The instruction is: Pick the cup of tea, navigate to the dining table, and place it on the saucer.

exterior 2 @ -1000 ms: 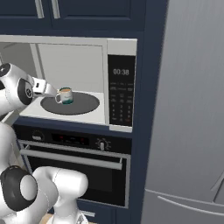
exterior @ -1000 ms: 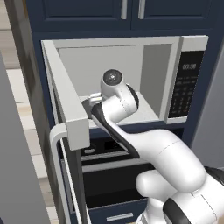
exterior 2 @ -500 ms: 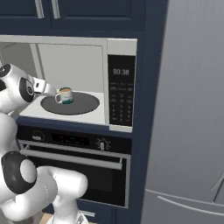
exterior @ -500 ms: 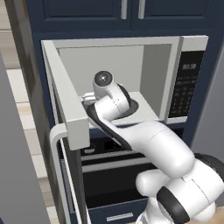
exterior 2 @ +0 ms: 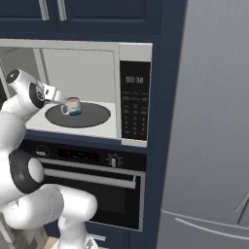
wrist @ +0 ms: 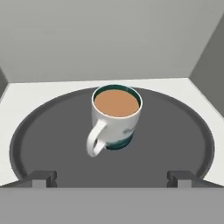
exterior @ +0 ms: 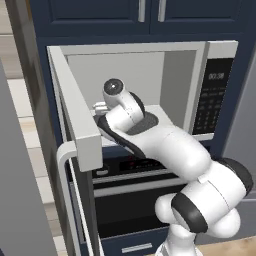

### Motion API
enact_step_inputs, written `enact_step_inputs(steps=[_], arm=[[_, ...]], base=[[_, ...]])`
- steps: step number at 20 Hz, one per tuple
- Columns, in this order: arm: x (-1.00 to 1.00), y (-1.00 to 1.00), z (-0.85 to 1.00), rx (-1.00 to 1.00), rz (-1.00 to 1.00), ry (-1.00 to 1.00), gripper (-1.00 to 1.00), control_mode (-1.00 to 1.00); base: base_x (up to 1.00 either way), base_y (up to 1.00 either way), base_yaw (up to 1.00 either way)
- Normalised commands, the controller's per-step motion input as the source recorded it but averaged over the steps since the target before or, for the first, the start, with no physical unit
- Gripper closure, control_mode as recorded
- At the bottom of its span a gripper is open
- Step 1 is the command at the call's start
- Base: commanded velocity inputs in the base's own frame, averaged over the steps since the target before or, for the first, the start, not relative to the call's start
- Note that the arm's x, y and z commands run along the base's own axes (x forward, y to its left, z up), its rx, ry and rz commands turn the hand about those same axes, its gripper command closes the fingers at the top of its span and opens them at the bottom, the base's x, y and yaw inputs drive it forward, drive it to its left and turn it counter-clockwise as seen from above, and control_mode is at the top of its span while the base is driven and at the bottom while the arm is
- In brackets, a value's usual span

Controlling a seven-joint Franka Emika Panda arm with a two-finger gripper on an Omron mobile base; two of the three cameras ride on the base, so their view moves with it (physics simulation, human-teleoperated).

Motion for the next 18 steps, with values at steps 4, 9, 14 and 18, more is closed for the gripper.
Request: enact_step_inputs(steps=[4, 9, 14, 18], arm=[[0.44, 0.00, -0.17, 0.00, -0.02, 0.00, -1.00, -1.00], [0.15, 0.00, -0.19, 0.00, -0.01, 0.00, -1.00, -1.00], [0.12, 0.00, -0.15, 0.00, -0.01, 0.00, -1.00, -1.00], [0.21, 0.00, -0.05, 0.00, -0.03, 0.01, -1.00, -1.00]], base=[[0.00, 0.00, 0.00], [0.00, 0.00, 0.00], [0.00, 0.00, 0.00], [0.00, 0.00, 0.00]])
